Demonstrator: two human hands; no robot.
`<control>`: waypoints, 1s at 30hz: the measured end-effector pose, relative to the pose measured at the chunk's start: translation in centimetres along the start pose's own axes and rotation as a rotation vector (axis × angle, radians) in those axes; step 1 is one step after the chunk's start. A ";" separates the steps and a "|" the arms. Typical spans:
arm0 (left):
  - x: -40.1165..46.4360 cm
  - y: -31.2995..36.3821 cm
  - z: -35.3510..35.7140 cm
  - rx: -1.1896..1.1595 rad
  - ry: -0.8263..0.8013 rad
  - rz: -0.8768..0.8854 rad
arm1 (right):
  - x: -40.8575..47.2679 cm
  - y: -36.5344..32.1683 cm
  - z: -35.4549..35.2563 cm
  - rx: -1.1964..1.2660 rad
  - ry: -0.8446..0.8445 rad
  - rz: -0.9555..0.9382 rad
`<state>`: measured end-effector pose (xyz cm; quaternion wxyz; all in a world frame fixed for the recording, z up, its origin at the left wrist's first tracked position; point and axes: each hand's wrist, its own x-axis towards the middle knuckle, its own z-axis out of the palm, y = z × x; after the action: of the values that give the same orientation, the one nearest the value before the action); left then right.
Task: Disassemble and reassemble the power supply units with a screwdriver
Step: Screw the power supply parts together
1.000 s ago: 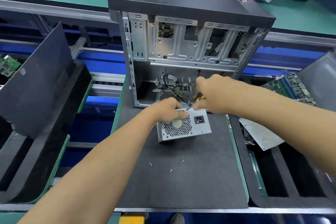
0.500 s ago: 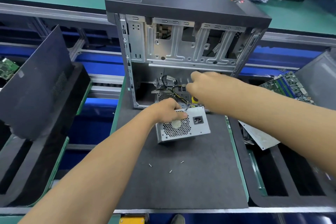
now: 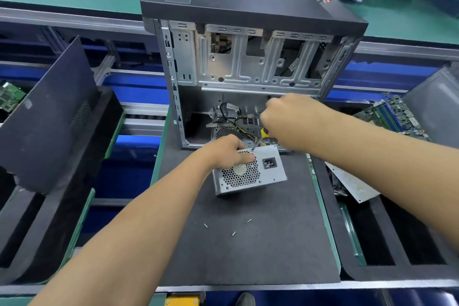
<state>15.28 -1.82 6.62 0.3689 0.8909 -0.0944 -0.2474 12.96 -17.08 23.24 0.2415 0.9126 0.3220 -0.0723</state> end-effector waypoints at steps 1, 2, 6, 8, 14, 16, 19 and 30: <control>0.0 0.0 0.0 0.003 0.003 0.001 | 0.0 -0.1 -0.1 0.060 -0.010 0.066; -0.1 -0.1 0.1 0.007 0.002 0.003 | 0.0 -0.3 -0.3 0.136 -0.035 0.158; -0.2 -0.1 -0.1 0.007 -0.005 0.036 | 0.1 -0.2 0.1 0.289 -0.151 0.208; -0.2 -0.1 -0.1 -0.009 -0.011 0.029 | -0.4 -0.4 0.0 0.205 -0.085 0.100; 0.0 -0.2 0.0 0.002 0.023 0.054 | -0.4 -0.3 0.6 0.175 -0.097 0.141; 0.0 -0.2 -0.1 -0.003 0.024 0.036 | 0.1 -0.3 0.4 0.355 -0.248 0.233; -0.1 0.2 -0.3 -0.005 0.006 0.033 | 0.0 -0.6 -0.2 0.358 -0.271 0.191; -0.6 0.4 0.0 0.003 0.008 0.022 | 0.7 -1.2 -0.1 0.284 -0.228 0.254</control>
<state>14.75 -1.88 7.10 0.3705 0.8914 -0.1030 -0.2396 12.80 -15.83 22.63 0.1524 0.9566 0.1614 -0.1886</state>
